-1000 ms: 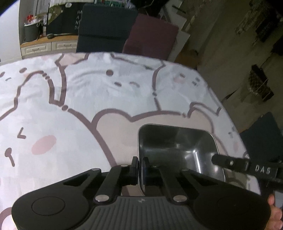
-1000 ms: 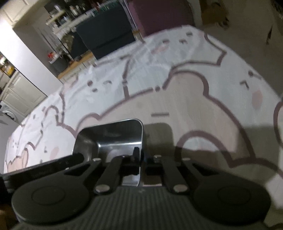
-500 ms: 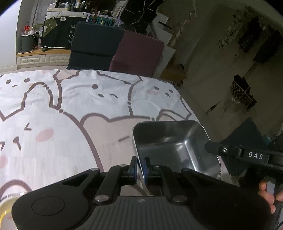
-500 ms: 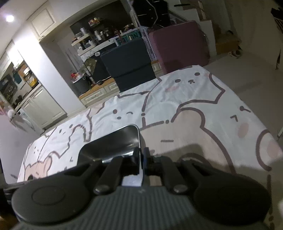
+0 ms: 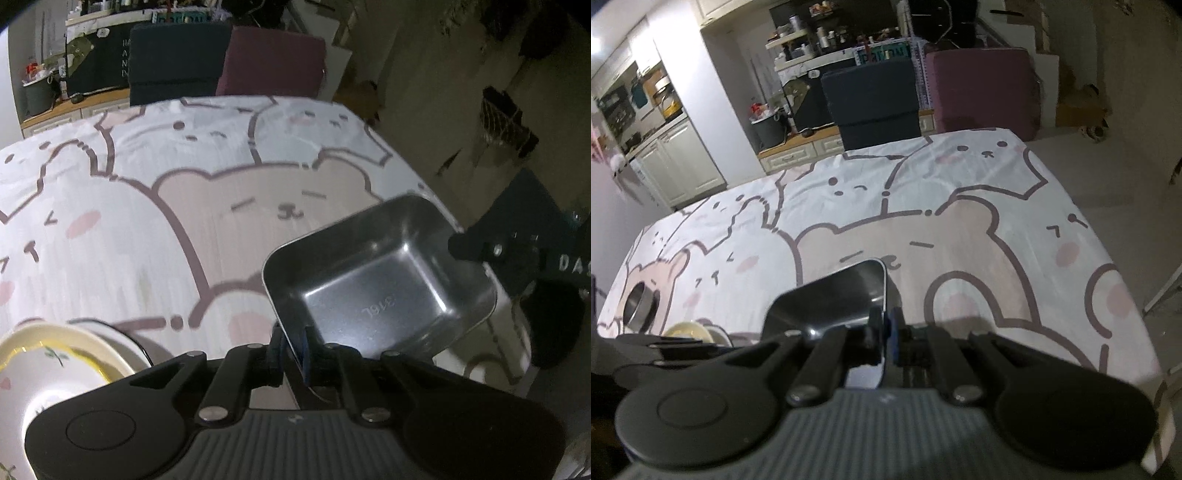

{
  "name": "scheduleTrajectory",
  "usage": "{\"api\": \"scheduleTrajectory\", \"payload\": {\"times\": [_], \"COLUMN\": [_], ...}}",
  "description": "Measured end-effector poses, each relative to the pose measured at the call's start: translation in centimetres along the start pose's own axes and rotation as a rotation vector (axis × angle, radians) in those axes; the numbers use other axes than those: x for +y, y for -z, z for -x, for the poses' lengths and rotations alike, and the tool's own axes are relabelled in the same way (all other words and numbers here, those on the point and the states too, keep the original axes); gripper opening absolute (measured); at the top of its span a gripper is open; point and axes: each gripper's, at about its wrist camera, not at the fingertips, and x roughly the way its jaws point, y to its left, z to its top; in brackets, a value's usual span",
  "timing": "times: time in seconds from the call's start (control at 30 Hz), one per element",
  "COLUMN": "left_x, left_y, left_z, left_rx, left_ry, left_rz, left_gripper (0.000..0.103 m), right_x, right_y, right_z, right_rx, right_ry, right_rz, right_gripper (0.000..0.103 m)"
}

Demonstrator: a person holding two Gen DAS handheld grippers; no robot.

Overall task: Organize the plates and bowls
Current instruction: 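Lift and carry the second steel tray with both tools toward the first tray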

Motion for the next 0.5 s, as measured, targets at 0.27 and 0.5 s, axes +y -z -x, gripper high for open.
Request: {"api": "scheduleTrajectory", "payload": {"times": [0.27,0.5], "left_x": [-0.4,-0.5], "left_y": [1.1,1.3], "left_z": [-1.1,-1.8], "left_rx": [0.051,0.077], "left_ry": [-0.028,-0.045], "left_rz": [-0.029,-0.051], "left_gripper": [0.012,0.012], "right_x": [1.5,1.9], "right_y": [0.9,1.6], "right_z": [-0.1,-0.7], "right_rx": [0.051,0.1], "right_ry": [0.041,0.072], "right_rz": [0.103,0.156], "right_gripper": [0.006,0.006]}}
